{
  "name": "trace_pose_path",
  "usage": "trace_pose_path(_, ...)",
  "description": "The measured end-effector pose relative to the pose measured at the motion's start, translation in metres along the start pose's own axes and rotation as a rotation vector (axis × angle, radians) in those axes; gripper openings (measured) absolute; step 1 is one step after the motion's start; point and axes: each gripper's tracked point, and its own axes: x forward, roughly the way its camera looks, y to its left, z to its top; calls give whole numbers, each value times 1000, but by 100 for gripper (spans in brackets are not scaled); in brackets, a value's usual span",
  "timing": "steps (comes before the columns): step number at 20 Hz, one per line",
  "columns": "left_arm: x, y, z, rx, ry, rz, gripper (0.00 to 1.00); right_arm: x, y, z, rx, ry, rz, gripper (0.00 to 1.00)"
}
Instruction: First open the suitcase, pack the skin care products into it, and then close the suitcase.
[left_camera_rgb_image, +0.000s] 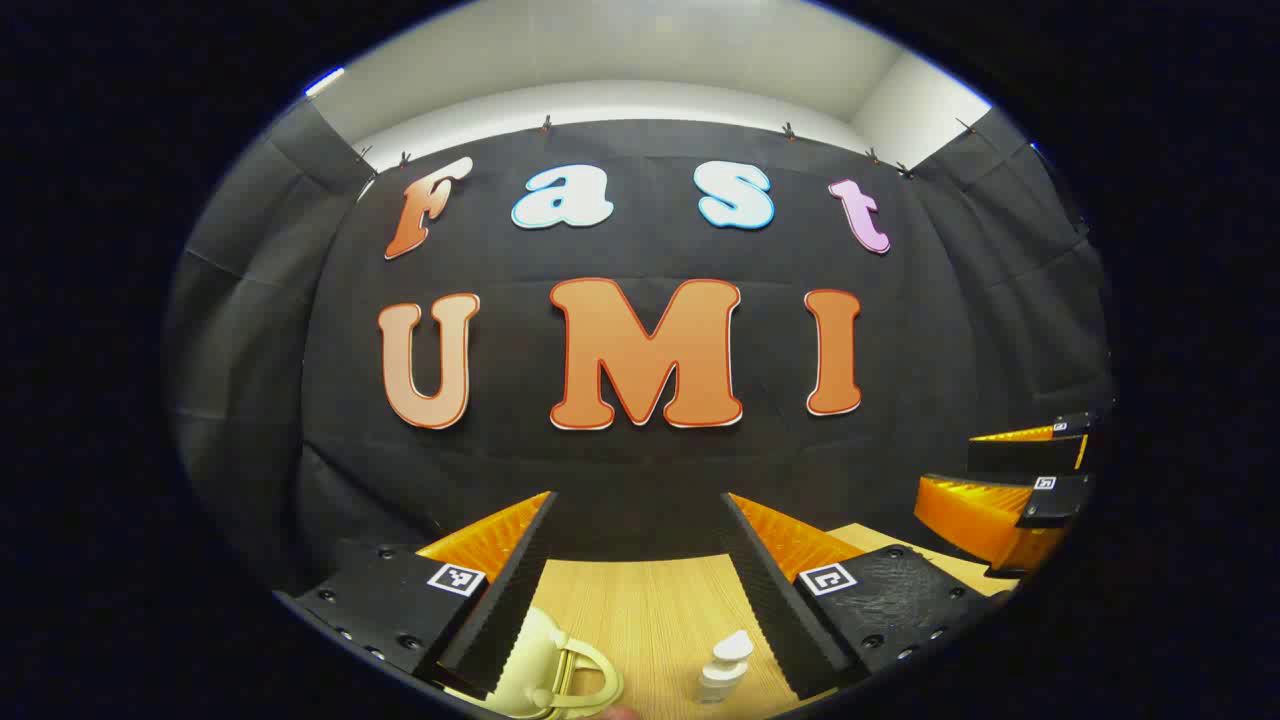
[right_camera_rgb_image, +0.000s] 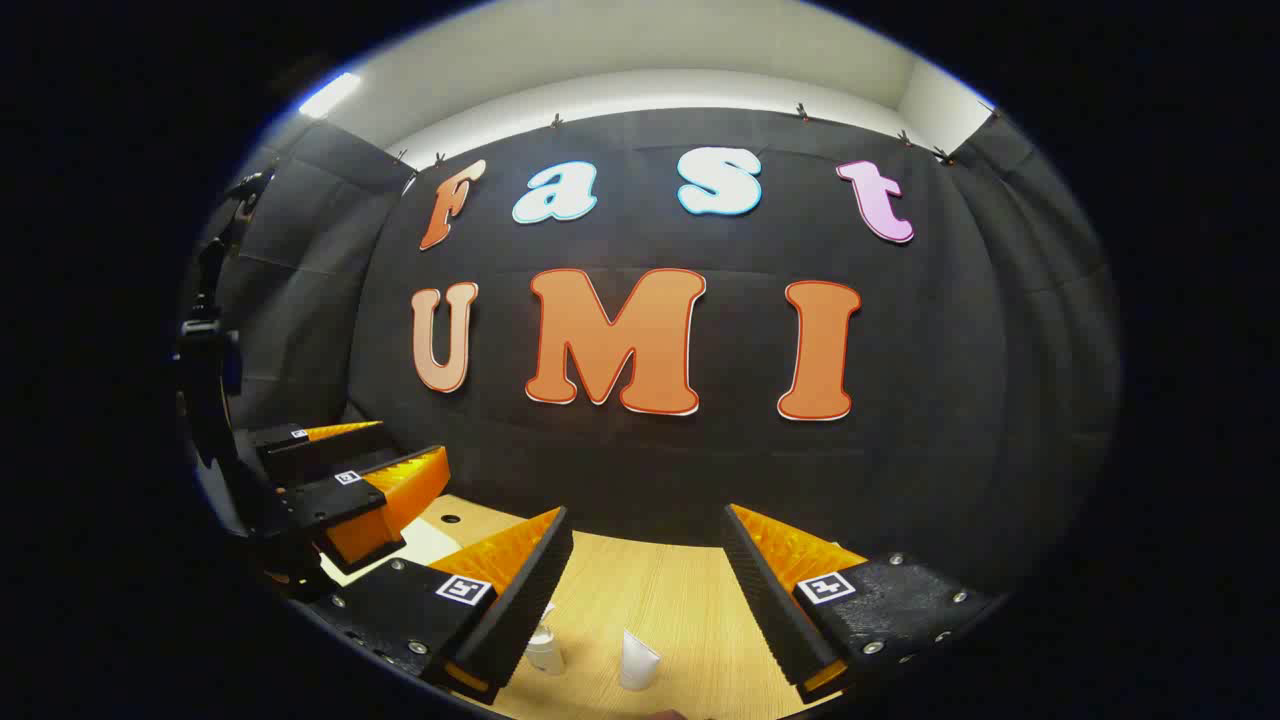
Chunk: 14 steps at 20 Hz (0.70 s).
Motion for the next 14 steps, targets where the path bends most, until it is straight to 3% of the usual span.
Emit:
trace_pose_path(3, 4, 1, -2, 4, 13, 7, 98, 3, 5, -4, 10, 11, 12, 95)
trace_pose_path(7, 17, 10, 7, 21, -22, -6, 100, 16, 7, 2, -2, -11, -47, 95)
trace_pose_path(14, 28, 21, 4, 17, -26, -32, 98, 21, 20, 1, -30, 1, -60, 95)
